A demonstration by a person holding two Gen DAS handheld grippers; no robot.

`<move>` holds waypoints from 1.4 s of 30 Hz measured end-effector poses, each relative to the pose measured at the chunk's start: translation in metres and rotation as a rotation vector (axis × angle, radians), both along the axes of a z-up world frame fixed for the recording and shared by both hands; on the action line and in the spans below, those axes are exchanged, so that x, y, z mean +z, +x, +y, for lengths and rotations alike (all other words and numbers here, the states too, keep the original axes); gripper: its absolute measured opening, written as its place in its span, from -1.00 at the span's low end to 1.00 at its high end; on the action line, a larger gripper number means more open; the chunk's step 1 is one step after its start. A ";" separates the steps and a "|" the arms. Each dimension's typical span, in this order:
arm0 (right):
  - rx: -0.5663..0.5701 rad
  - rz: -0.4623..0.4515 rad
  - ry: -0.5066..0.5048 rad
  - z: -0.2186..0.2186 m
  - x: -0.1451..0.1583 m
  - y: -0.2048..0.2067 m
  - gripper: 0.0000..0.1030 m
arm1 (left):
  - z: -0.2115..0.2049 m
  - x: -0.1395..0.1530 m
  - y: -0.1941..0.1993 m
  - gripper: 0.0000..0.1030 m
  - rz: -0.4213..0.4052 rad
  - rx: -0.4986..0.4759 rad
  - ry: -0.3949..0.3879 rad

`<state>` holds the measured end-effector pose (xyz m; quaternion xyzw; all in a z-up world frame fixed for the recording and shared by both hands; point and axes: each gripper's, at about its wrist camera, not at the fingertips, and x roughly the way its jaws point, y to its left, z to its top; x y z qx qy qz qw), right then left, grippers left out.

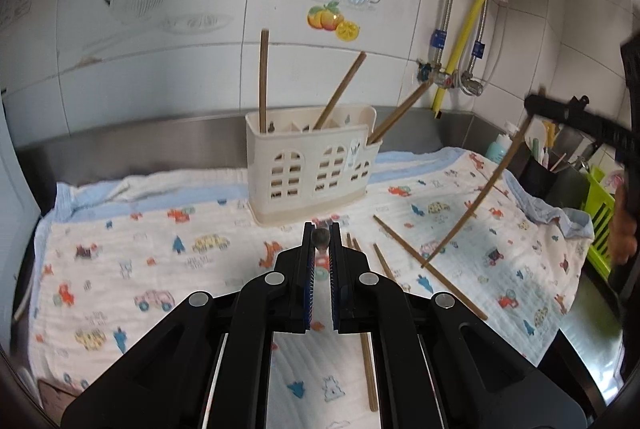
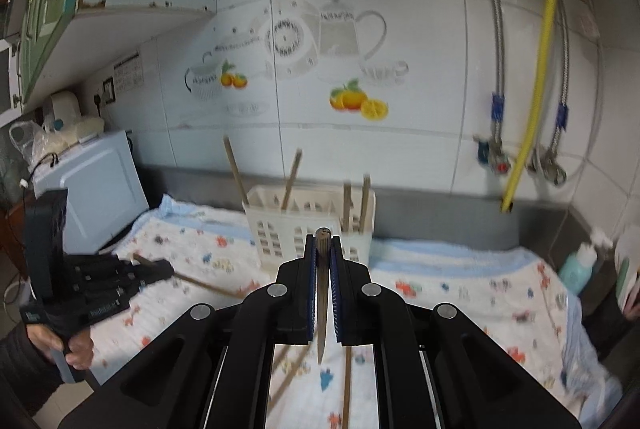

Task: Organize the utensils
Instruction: 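Lift the held chopsticks with both tools and carry them above the holder, then lower the left tool's chopstick into the holder and open while the right tool releases its chopstick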

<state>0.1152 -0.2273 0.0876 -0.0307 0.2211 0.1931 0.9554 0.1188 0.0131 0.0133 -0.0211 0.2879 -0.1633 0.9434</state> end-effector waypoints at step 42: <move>-0.065 -0.040 -0.019 0.023 0.026 0.166 -0.87 | -0.031 0.160 0.120 -0.90 -0.355 0.110 0.037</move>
